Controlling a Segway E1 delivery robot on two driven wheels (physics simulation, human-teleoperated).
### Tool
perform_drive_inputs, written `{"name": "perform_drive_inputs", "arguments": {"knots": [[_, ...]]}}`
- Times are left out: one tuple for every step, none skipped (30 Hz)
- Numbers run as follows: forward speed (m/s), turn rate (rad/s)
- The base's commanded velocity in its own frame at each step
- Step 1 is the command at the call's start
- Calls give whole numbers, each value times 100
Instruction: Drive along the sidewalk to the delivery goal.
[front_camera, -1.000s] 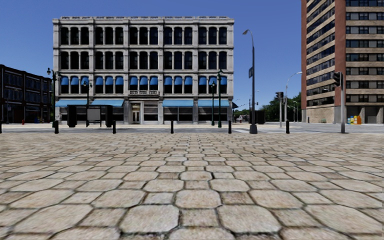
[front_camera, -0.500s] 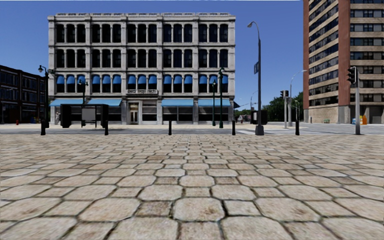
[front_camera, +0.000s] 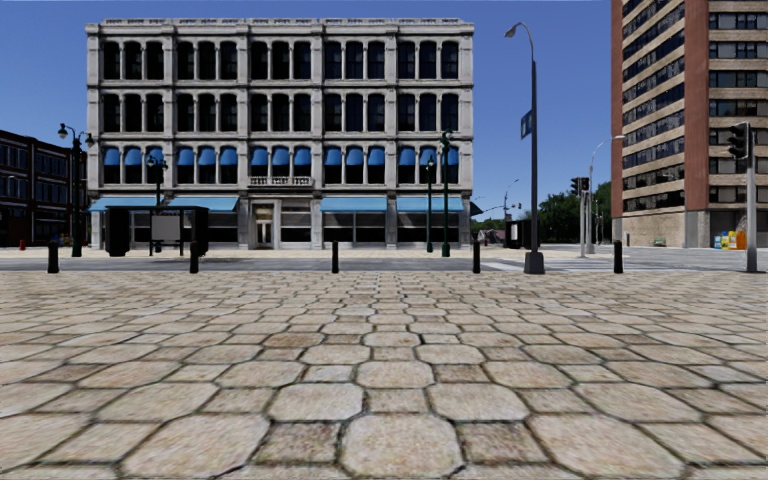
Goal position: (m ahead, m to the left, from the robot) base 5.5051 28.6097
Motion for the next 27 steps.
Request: {"name": "perform_drive_inputs", "arguments": {"knots": [[200, 0], [200, 0], [200, 0], [200, 0], [200, 0], [200, 0], [200, 0], [200, 0], [200, 0], [200, 0], [200, 0], [200, 0], [200, 0], [200, 0], [200, 0], [200, 0], [200, 0], [200, 0], [200, 0], [200, 0], [200, 0], [200, 0], [200, 0], [200, 0], [200, 0], [200, 0], [200, 0]]}}
